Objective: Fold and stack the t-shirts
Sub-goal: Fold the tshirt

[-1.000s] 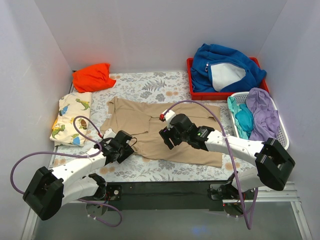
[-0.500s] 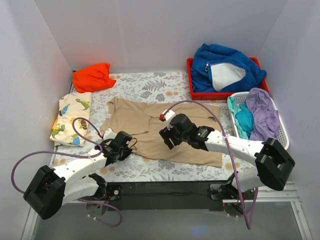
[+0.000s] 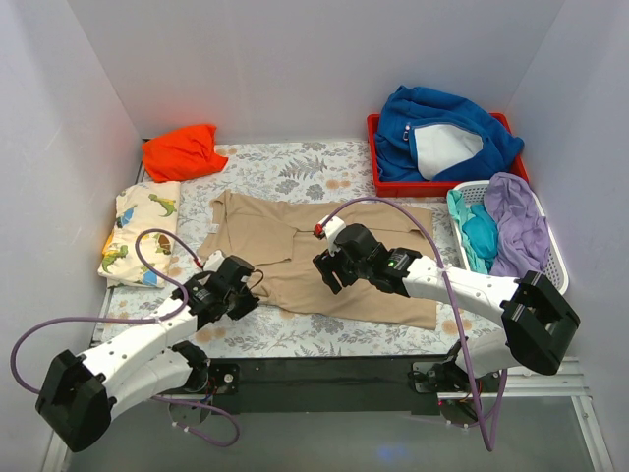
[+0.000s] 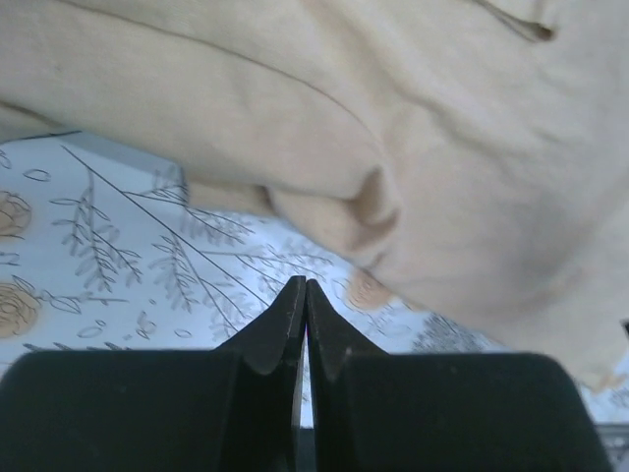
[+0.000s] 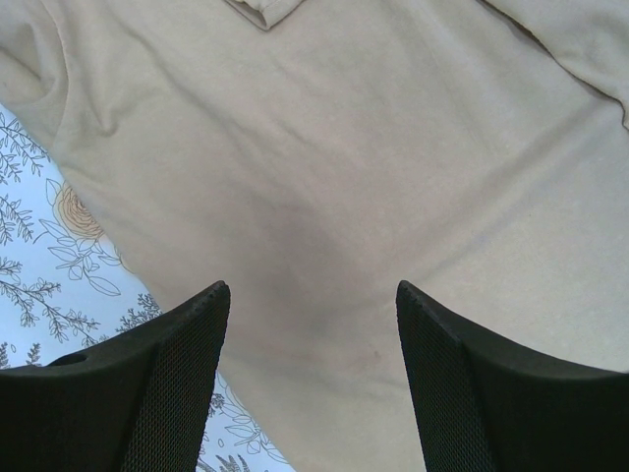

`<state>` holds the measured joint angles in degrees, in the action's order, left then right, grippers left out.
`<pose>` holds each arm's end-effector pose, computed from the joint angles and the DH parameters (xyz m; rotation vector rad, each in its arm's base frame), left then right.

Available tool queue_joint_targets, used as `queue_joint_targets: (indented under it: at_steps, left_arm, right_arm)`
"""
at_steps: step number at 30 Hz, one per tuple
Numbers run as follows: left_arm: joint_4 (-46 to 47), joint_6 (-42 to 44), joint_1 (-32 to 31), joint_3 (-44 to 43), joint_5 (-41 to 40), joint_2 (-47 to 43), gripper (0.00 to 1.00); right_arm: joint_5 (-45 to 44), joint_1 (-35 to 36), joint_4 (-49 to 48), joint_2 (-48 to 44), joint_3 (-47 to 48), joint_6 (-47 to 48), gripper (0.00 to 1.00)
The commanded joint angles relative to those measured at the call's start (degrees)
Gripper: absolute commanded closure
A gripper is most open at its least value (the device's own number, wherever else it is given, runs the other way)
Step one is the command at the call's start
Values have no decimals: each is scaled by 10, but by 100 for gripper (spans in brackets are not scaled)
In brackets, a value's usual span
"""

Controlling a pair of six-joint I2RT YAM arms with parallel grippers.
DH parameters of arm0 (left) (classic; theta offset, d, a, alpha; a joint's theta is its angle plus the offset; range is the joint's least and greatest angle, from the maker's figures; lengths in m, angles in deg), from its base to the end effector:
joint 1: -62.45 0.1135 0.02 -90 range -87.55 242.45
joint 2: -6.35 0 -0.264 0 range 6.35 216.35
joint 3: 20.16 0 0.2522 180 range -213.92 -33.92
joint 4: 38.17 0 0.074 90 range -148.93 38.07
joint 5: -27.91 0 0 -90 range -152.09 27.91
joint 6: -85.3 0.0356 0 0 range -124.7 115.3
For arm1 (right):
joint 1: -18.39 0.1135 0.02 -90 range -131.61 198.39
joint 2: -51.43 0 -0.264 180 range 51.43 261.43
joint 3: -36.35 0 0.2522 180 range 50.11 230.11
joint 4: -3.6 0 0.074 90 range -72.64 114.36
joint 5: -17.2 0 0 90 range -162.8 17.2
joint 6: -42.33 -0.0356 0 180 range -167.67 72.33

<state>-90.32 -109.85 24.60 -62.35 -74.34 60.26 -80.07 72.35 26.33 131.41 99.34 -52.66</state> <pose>0.1305 -0.0918 0.1779 -1.5821 2.2530 -0.5120 0.1798 0.2394 0.2299 -0.8863 2.1108 0.4018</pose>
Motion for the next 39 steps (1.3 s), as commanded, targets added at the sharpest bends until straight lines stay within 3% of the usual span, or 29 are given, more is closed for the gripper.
queue_joint_targets:
  at_steps: [1,7,8,9,11,13,20,32,39]
  left_arm:
    - [-61,7,-5,-45,45,-40,100]
    - [-105,16,-6,-61,30,-47,98]
    - [-104,13,-6,-59,32,-48,91]
    - [-89,11,-6,-53,33,-49,74]
    - [-83,-2,-7,-40,25,-43,60]
    - [-70,-9,-7,-33,20,-33,53]
    - [-34,-45,-7,1,-27,8,54]
    - [-40,-118,-7,39,-144,-3,57]
    - [14,-132,-7,62,-164,40,57]
  right_arm:
    - [8,-3,-4,3,3,-5,25]
    - [9,-3,-2,6,9,-5,26]
    - [9,-3,-2,7,10,-5,26]
    - [10,-3,-2,10,11,-6,26]
    - [10,-3,0,15,14,-6,26]
    - [10,-3,0,17,14,-7,26]
    - [9,-3,1,18,10,-9,26]
    - [9,-3,5,25,10,-2,26]
    - [11,-4,10,30,15,-1,26]
